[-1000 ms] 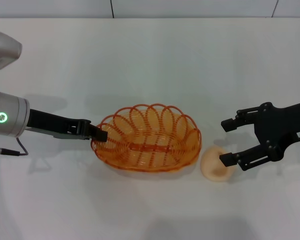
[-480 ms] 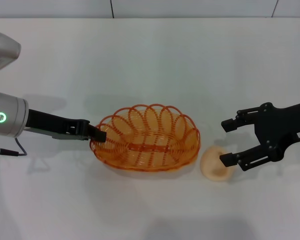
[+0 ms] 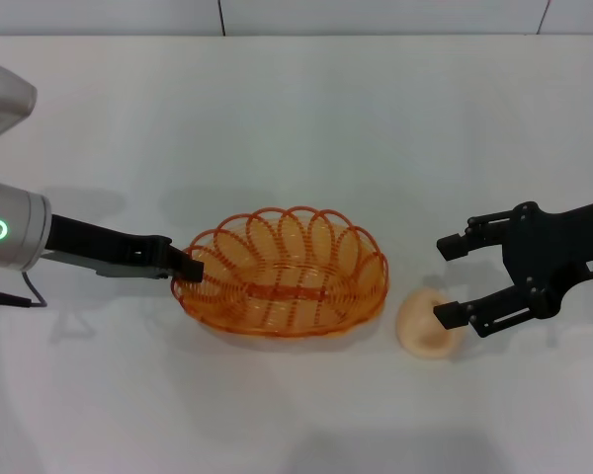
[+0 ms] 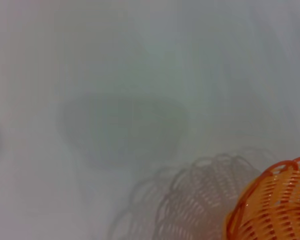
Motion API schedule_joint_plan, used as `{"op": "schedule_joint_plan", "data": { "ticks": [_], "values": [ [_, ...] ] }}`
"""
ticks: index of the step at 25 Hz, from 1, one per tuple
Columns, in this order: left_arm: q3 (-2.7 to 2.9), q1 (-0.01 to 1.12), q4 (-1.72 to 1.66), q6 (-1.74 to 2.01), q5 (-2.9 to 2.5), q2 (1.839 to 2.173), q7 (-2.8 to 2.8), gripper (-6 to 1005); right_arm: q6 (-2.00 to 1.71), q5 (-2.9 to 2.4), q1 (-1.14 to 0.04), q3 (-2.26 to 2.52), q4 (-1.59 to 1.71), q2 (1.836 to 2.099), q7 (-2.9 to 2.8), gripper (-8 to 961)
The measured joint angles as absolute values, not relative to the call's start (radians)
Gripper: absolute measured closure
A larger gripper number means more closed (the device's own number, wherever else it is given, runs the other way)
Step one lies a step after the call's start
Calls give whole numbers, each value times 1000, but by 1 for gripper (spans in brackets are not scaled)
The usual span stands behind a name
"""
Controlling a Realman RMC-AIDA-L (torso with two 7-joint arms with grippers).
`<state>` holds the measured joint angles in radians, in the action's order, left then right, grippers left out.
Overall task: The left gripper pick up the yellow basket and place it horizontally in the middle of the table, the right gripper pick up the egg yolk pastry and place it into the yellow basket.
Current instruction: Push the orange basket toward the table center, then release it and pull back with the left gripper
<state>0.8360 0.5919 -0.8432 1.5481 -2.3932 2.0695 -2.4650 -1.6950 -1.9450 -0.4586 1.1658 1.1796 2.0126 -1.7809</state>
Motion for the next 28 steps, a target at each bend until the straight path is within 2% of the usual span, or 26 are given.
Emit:
{"op": "schedule_joint_plan", "data": {
  "ticks": [28],
  "values": [
    [839, 641, -888, 1599, -2481, 2056, -2511, 921, -1695, -1934, -462, 1169, 1180, 2013, -1779, 113]
  ]
}}
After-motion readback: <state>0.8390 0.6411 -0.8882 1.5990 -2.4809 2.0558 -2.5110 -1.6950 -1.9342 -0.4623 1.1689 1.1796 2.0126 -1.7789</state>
